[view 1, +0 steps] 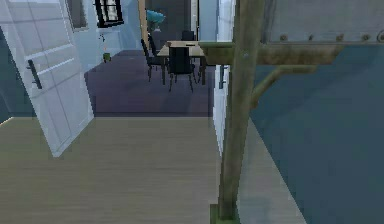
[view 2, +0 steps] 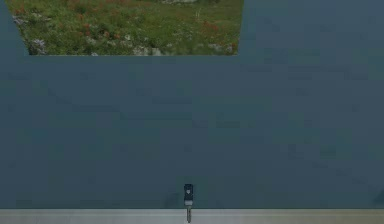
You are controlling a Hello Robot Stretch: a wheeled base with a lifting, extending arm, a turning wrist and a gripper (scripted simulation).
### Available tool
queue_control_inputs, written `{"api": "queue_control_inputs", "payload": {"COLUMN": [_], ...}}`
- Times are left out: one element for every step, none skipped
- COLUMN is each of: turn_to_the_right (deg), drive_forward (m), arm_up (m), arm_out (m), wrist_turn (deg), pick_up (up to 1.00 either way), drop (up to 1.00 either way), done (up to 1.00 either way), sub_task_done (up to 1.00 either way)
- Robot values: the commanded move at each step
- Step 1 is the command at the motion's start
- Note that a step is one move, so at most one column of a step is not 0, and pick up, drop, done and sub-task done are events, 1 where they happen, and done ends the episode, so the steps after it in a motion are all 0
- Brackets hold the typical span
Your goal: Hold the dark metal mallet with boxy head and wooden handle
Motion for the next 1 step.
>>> {"api": "queue_control_inputs", "payload": {"turn_to_the_right": [0.0], "drive_forward": [0.0], "arm_up": [0.38], "arm_out": [0.0], "wrist_turn": [0.0], "pick_up": [0.0], "drop": [0.0], "done": [0.0], "sub_task_done": [0.0]}}
